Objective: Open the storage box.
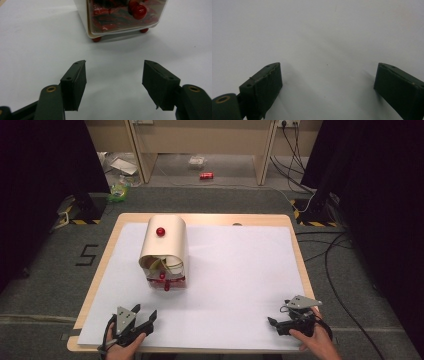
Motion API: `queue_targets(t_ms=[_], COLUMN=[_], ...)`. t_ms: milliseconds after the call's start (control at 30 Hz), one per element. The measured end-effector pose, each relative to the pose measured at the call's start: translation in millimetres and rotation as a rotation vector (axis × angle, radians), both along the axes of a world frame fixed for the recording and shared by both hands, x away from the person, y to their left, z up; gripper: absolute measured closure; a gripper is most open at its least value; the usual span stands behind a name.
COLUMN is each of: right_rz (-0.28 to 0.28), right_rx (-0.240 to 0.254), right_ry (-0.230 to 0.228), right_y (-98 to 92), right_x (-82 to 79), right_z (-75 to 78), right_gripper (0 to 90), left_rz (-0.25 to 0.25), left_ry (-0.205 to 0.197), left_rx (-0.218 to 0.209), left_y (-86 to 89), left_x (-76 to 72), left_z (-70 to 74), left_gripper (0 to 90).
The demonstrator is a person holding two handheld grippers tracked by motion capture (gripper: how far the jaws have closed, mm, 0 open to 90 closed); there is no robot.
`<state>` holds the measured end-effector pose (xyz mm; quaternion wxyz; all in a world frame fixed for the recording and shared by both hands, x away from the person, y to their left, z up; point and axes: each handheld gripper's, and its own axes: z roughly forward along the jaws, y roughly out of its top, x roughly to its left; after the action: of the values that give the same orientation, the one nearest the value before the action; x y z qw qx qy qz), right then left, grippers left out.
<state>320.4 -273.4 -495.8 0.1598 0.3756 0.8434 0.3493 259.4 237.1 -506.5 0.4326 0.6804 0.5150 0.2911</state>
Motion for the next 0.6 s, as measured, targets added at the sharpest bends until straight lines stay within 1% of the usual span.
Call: queue_targets(t_ms=[67,133,200,233,367,433,600], right_rz=[0.000,0.000,0.000,0.000,-0.001,-0.001,0.000], right_rx=[0.000,0.000,0.000,0.001,0.000,0.000,0.001], right_ry=[-0.002,0.000,0.000,0.000,0.000,-0.001,0.000], right_y=[0.0,0.0,0.0,0.1,0.1,0.1,0.1], right_x=[0.1,0.0,0.0,0.0,0.0,0.0,0.1], right_z=[-0.1,0.0,0.0,-0.1,-0.1,-0.1,-0.1], right_gripper=[8.2,8.3,8.3,8.3,8.3,8.2,8.2], left_rz=[-0.001,0.000,0.005,0.009,0.007,-0.003,-0.011], left_ry=[-0.004,-0.008,-0.014,-0.019,-0.025,-0.030,-0.040], left_rx=[-0.004,-0.007,-0.013,-0.021,-0.022,-0.019,-0.019], left_y=[-5.2,-7.5,-9.7,-11.4,-16.6,-21.4,-27.1], left_x=[1.5,2.4,3.7,4.7,8.1,11.0,13.5], left_z=[0.7,1.4,2.5,3.3,5.9,7.5,8.1], left_gripper=[37.2,37.8,40.2,40.2,42.2,43.4,45.1])
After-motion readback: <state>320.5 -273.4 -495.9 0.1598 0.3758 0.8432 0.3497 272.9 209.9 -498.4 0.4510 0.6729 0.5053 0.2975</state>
